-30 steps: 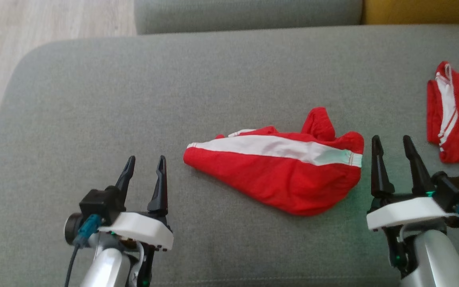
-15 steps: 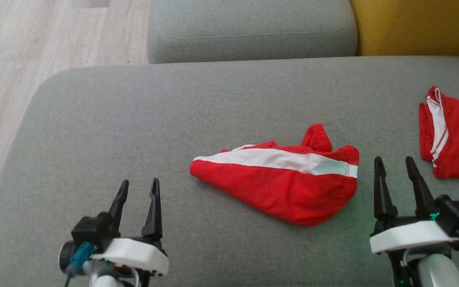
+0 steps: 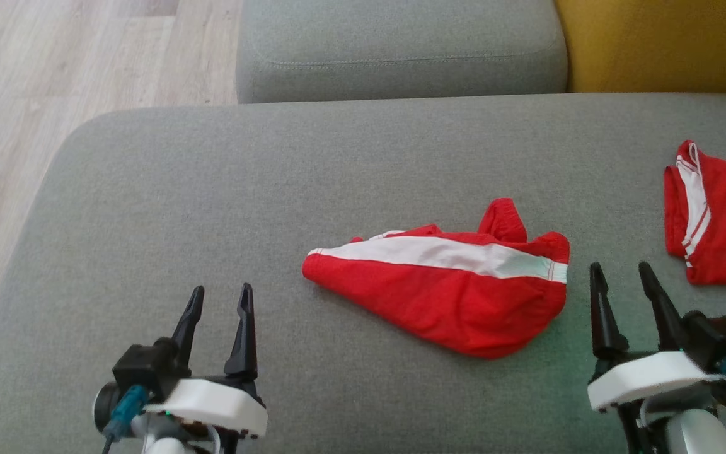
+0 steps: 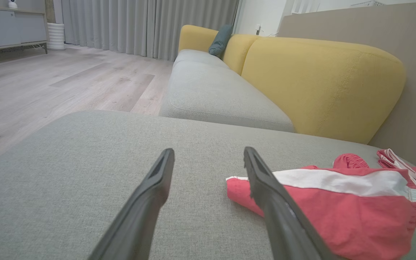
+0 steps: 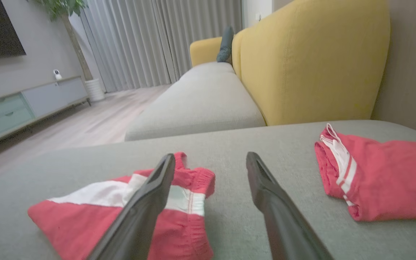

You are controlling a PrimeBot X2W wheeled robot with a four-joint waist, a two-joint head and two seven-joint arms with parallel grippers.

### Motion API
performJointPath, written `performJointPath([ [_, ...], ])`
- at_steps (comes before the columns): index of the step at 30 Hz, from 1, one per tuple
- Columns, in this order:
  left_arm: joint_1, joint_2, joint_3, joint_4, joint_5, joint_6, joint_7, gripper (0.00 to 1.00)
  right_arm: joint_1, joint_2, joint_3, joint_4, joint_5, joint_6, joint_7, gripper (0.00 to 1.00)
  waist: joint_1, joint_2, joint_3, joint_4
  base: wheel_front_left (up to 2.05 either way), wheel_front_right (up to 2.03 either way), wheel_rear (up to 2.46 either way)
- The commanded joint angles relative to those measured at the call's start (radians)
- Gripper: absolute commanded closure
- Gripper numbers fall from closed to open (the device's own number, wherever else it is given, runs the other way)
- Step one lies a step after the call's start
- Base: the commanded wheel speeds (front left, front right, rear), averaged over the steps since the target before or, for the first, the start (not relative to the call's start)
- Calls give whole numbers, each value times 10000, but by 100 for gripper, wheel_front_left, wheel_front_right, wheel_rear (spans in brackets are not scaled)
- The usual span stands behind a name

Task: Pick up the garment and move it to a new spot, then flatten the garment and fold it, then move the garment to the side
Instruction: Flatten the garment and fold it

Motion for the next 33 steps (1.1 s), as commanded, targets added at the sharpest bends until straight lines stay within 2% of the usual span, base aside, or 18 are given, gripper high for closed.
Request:
performJointPath([
  [1,-220,-3,351,-336,58,67,-124,0,-180,-52,129,-171,-155,65,153,0,0,0,29,21,0,0,0],
  [9,-271,-31,147,-197,47,43,-124,0,-717,-52,-41,944,-469,65,911,0,0,0,257,312,0,0,0],
  [23,-517,-52,109,-148,67,40,-124,0,-2086,-52,72,2540,-884,65,908,0,0,0,881,778,0,0,0],
  [24,-524,-54,117,-148,65,47,-124,0,-2135,-52,104,2592,-871,65,903,5,0,0,901,782,0,0,0],
  [25,-531,-56,128,-149,63,53,-124,0,-2179,-52,145,2634,-859,65,895,31,0,0,919,781,0,0,0],
  [26,-537,-57,142,-151,61,55,-124,0,-2222,-52,199,2662,-843,65,870,62,0,0,937,775,0,0,0],
  [27,-545,-58,160,-153,59,54,-124,0,-2262,-52,248,2671,-821,65,831,74,0,0,952,763,0,0,0],
  [28,-545,-58,160,-153,59,54,-124,0,-2262,-52,248,2671,-821,65,831,74,0,0,952,763,0,0,0],
  [30,-556,-59,191,-138,63,57,-124,0,-2301,-52,345,2589,-782,65,697,95,0,0,971,724,0,0,0],
  [31,-571,-55,190,-112,72,50,-124,0,-2287,-52,394,2497,-781,65,636,100,0,0,979,696,0,0,0],
  [33,-648,-42,175,-35,85,20,-124,0,-2190,-52,542,2245,-779,65,548,100,0,0,991,610,0,0,0],
])
